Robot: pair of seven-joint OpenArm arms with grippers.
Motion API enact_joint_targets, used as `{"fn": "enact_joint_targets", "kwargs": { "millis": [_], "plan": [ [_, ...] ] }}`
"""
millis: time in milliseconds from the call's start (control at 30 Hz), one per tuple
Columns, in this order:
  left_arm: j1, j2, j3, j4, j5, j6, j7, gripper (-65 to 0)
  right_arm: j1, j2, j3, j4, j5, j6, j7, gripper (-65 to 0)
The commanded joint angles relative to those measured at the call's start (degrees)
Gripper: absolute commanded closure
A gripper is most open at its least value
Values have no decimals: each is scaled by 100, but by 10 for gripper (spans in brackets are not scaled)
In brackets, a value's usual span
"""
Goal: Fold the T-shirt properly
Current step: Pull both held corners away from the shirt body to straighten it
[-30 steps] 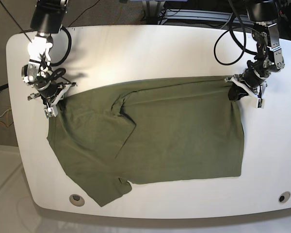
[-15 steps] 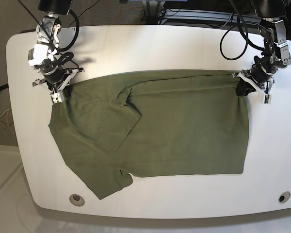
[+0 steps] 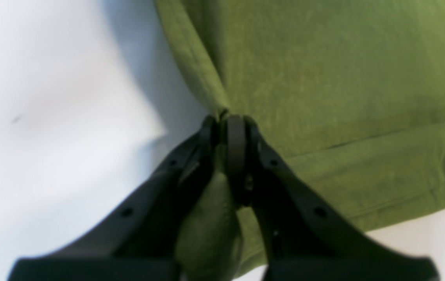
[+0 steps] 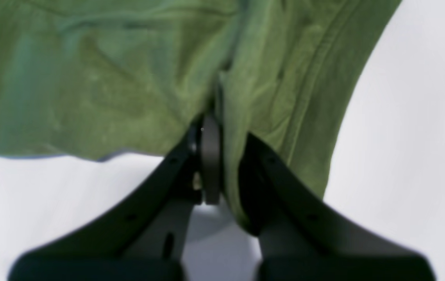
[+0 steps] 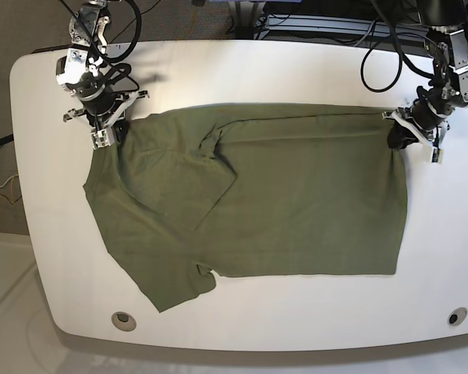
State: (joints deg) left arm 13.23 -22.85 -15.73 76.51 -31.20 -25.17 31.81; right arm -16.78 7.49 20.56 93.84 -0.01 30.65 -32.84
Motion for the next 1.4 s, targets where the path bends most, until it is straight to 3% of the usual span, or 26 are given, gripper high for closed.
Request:
{"fn": "enact_joint_targets", "kwargs": {
  "millis": [0, 467, 1367],
  "plan": [
    [255, -40, -14, -104, 619, 227, 885, 0, -235, -32, -29, -140, -311, 174, -852, 0],
    [888, 92, -463, 380, 619, 227, 885, 0, -472, -6, -20, -149, -320, 174, -835, 0],
    [369, 268, -454, 389, 628, 236, 876, 0, -542, -15, 217, -140, -320, 165, -826, 0]
  ]
}}
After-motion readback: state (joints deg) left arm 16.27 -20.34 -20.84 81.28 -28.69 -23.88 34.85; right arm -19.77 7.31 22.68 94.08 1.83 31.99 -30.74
